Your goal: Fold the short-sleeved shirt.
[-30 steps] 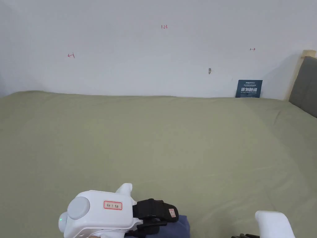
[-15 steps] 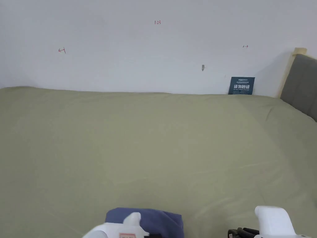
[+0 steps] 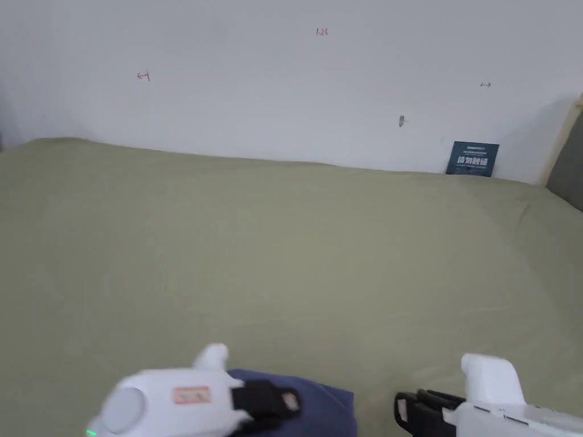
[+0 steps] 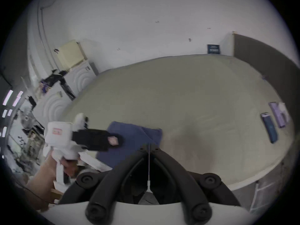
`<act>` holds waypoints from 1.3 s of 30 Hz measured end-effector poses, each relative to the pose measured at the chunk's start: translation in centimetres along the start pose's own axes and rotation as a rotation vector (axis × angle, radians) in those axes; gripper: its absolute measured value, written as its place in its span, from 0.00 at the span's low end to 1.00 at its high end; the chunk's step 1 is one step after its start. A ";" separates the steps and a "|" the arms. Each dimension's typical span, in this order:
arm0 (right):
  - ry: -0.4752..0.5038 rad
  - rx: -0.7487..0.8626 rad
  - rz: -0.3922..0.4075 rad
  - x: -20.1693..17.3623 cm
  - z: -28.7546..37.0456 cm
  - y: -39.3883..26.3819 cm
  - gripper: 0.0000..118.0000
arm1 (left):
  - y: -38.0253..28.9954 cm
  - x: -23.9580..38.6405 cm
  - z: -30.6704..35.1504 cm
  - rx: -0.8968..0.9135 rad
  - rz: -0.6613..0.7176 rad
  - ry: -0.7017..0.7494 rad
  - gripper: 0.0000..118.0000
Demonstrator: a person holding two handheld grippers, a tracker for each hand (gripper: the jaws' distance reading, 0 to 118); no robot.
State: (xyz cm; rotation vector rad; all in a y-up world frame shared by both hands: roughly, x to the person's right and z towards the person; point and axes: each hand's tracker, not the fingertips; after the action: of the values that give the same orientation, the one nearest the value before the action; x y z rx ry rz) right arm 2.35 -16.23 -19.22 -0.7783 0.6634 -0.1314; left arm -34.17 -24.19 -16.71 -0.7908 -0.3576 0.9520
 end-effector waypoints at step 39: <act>0.640 -0.314 -0.463 11.5 -19.3 -7.2 0.01 | 0.4 -8.2 -4.4 -0.208 0.023 0.065 0.18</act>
State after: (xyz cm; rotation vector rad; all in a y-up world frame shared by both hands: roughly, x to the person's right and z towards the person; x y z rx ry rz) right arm 0.77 -37.11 -30.16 -1.2019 1.1145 -0.7344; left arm -36.28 -32.80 -19.42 -1.0149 -0.3961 0.9176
